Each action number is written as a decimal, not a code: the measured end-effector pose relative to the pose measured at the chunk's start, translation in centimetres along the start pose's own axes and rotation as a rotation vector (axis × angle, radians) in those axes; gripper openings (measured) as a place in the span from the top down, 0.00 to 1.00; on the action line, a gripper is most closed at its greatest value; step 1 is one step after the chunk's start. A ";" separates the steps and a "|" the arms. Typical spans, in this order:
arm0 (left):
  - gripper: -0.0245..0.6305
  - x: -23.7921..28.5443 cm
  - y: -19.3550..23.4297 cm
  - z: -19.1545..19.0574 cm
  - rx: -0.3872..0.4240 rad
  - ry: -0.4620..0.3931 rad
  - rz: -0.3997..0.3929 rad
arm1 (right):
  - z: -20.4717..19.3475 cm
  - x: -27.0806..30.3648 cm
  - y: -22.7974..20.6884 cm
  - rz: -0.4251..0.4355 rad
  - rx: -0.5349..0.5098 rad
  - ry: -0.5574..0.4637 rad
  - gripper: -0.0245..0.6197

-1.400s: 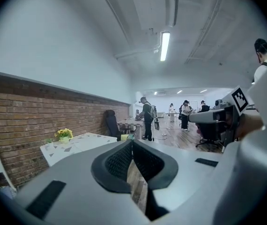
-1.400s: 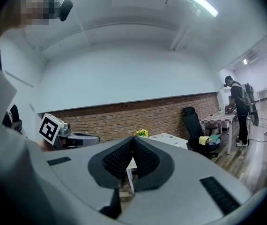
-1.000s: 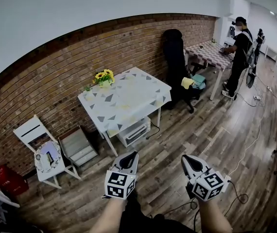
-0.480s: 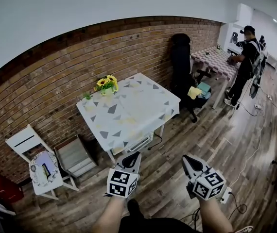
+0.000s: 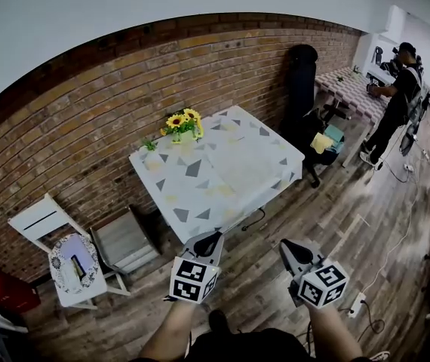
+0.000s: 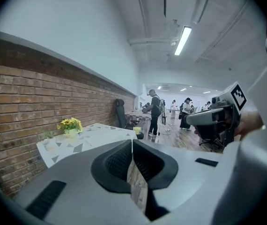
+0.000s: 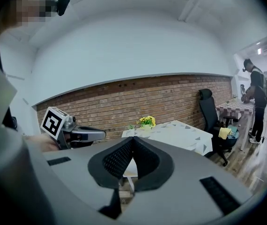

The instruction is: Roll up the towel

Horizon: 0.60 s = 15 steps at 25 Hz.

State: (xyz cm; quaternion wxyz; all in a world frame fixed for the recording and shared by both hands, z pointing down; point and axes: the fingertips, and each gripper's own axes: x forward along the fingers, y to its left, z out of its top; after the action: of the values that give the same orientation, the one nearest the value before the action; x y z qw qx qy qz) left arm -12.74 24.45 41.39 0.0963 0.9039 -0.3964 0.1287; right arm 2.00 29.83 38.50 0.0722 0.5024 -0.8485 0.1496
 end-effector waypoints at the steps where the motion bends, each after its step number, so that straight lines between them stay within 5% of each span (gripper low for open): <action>1: 0.93 -0.1 0.7 -0.1 -0.001 0.004 0.003 | 0.0 0.6 0.2 0.002 0.004 0.004 0.94; 15: 0.93 3.2 4.7 -0.8 0.013 0.072 0.016 | -0.5 7.2 -2.2 0.041 0.044 0.033 0.94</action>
State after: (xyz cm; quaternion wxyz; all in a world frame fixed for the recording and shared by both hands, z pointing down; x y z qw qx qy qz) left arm -14.29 19.30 43.51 0.1036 0.8961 -0.3992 0.1644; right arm 0.46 23.00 41.36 0.0719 0.4838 -0.8539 0.1777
